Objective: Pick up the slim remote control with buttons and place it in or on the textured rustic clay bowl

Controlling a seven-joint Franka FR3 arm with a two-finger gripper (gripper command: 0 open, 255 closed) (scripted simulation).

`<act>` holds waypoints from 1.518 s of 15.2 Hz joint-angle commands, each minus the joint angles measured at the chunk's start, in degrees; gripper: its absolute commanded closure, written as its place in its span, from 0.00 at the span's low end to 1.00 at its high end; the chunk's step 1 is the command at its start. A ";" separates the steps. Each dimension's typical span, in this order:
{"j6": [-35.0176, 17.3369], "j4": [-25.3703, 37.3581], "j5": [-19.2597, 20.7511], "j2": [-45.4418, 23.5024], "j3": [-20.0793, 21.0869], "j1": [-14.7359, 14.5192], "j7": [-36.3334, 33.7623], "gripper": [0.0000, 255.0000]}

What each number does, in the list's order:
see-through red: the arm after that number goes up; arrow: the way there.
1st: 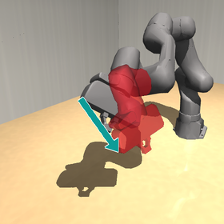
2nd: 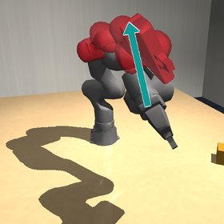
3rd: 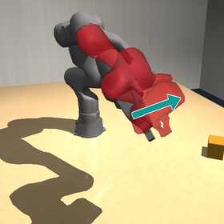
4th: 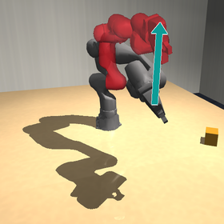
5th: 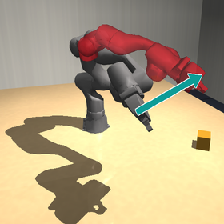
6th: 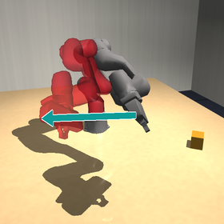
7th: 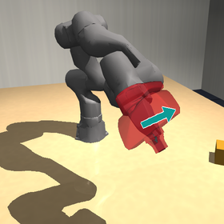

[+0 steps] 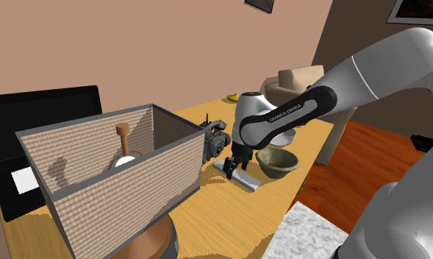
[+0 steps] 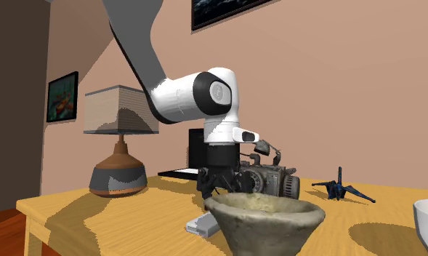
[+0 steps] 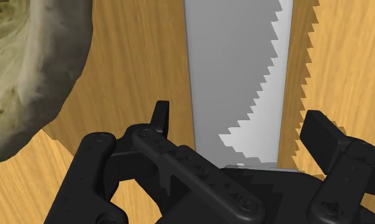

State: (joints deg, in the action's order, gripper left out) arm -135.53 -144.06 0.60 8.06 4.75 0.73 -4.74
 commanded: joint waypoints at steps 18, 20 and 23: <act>5.12 1.91 -0.37 3.23 -0.10 -0.07 0.35 1.00; 6.82 2.65 -0.46 4.19 -0.13 -0.09 0.44 1.00; 9.35 3.85 -0.58 5.52 -0.19 -0.12 0.57 1.00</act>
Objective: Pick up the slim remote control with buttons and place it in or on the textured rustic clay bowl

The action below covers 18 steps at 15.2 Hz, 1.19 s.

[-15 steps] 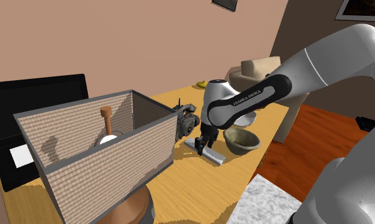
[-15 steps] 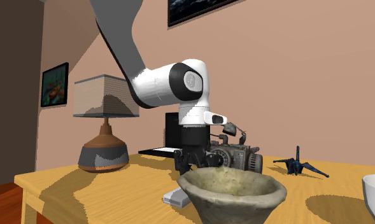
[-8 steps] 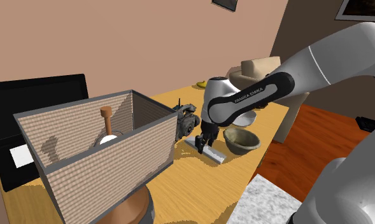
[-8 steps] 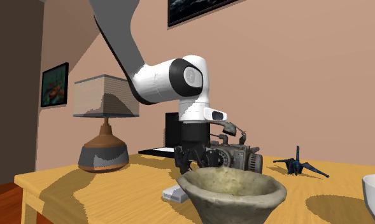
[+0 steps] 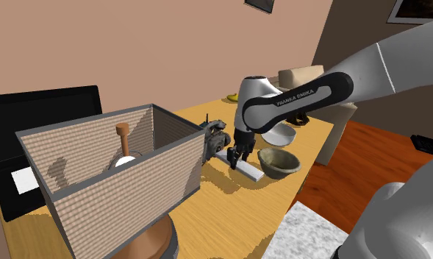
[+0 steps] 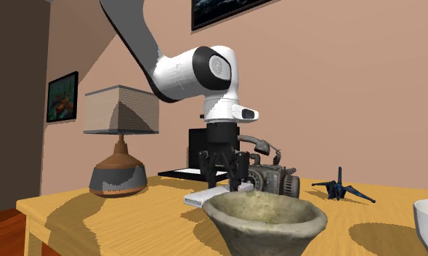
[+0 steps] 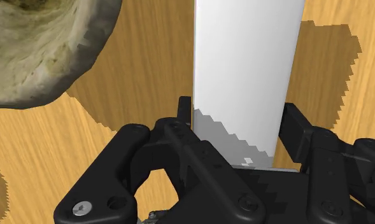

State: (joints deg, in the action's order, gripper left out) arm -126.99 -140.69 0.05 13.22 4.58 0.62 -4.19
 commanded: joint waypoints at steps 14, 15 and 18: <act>12.29 7.52 -0.32 4.81 -0.26 -0.05 0.44 1.00; 13.09 8.11 -0.33 5.02 -0.28 -0.05 0.46 1.00; 15.48 9.94 -0.35 5.58 -0.33 -0.05 0.52 1.00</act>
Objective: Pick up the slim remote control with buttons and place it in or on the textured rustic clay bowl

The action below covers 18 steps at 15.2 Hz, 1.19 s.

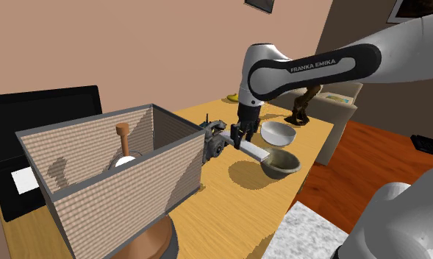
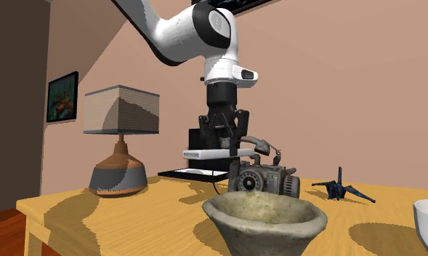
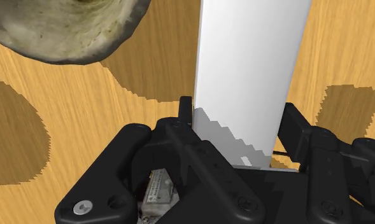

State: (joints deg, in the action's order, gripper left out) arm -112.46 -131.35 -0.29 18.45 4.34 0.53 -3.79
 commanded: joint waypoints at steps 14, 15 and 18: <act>6.14 -6.90 4.14 13.31 -9.12 5.23 12.20 1.00; 6.45 -7.52 4.76 14.29 -10.11 5.85 13.45 1.00; 5.12 -9.42 5.40 14.92 -11.05 6.41 14.47 1.00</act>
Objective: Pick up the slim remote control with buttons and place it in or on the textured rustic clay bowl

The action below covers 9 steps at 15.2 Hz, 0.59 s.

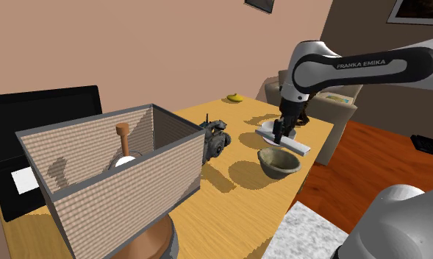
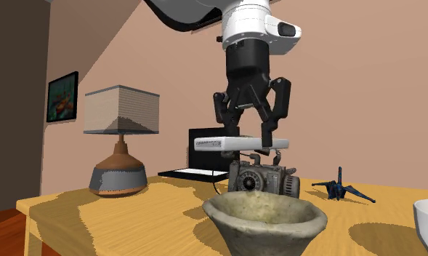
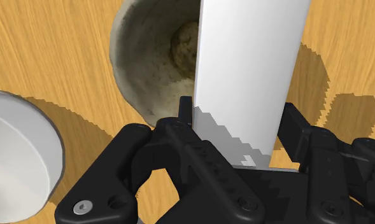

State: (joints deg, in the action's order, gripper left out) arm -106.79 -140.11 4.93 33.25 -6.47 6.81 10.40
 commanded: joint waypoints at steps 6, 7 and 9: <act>-5.45 -4.68 0.41 -0.74 -0.53 0.22 0.16 1.00; -6.28 -5.32 0.45 -0.94 -0.58 0.23 0.15 1.00; -7.97 -6.56 0.53 -1.39 -0.68 0.26 0.11 1.00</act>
State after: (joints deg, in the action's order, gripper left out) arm -113.67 -145.89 5.43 32.13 -7.13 7.08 10.59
